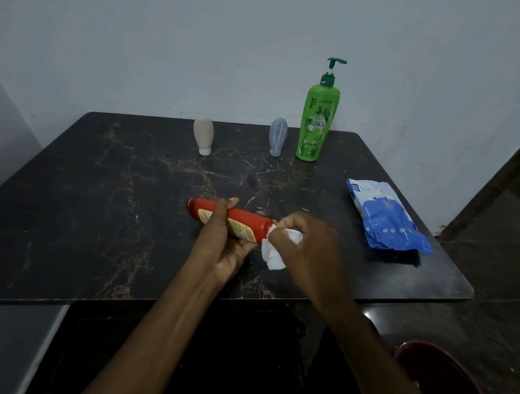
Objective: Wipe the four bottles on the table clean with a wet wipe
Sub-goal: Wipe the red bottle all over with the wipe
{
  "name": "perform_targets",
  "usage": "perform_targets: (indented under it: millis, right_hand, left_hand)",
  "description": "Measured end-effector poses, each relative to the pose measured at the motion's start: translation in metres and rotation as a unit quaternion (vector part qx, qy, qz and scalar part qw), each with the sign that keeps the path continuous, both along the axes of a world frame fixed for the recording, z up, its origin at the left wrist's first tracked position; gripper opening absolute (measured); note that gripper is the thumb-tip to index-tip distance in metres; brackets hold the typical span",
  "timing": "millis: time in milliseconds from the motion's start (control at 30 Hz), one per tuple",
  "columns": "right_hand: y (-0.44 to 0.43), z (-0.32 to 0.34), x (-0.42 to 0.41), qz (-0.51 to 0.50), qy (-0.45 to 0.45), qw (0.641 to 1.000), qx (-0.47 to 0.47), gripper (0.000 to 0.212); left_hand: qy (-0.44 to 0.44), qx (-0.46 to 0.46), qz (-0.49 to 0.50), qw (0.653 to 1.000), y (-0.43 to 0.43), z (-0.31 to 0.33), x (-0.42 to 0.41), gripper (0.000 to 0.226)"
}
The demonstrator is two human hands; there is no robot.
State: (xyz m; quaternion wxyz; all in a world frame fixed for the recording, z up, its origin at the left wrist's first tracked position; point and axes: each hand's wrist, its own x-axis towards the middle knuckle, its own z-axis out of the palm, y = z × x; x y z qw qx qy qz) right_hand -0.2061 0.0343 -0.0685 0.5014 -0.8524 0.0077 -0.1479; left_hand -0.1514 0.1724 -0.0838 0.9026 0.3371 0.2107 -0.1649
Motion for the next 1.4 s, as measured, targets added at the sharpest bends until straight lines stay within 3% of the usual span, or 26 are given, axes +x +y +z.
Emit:
perform_targets:
  millis: [233, 533, 667, 800, 900, 1200, 1300, 1400]
  right_hand:
    - [-0.014, -0.017, 0.0, -0.048, -0.104, 0.993, 0.006, 0.011]
    - [-0.011, -0.022, 0.007, 0.051, -0.237, 0.954, -0.177, 0.01]
    - [-0.005, -0.023, 0.007, 0.036, -0.228, 0.96, -0.159, 0.008]
    - [0.004, -0.006, 0.011, -0.007, -0.2, 0.979, -0.028, 0.005]
    - [-0.005, 0.0, 0.016, -0.037, -0.204, 0.978, 0.033, 0.002]
    - [-0.006, -0.029, -0.002, 0.045, -0.211, 0.974, -0.069, 0.011]
    - [-0.004, -0.027, 0.006, -0.012, -0.157, 0.987, -0.023, 0.021]
    - [-0.008, -0.026, 0.012, -0.056, -0.137, 0.989, 0.001, 0.015]
  left_hand:
    - [-0.01, -0.013, 0.007, 1.0, 0.002, -0.004, 0.001, 0.051]
    - [-0.02, 0.003, 0.001, 1.0, 0.002, -0.003, -0.001, 0.039]
    - [-0.008, 0.003, 0.004, 1.0, 0.003, -0.002, -0.001, 0.045]
    - [-0.006, 0.01, 0.006, 1.0, 0.001, -0.007, -0.001, 0.054]
    - [-0.002, -0.006, 0.019, 1.0, 0.004, -0.004, 0.001, 0.049]
    - [-0.018, -0.014, 0.002, 1.0, -0.001, -0.004, 0.001, 0.05]
    - [-0.018, 0.003, 0.013, 1.0, -0.002, -0.008, 0.0, 0.049]
    - [-0.016, 0.013, 0.021, 1.0, -0.001, -0.01, -0.002, 0.05]
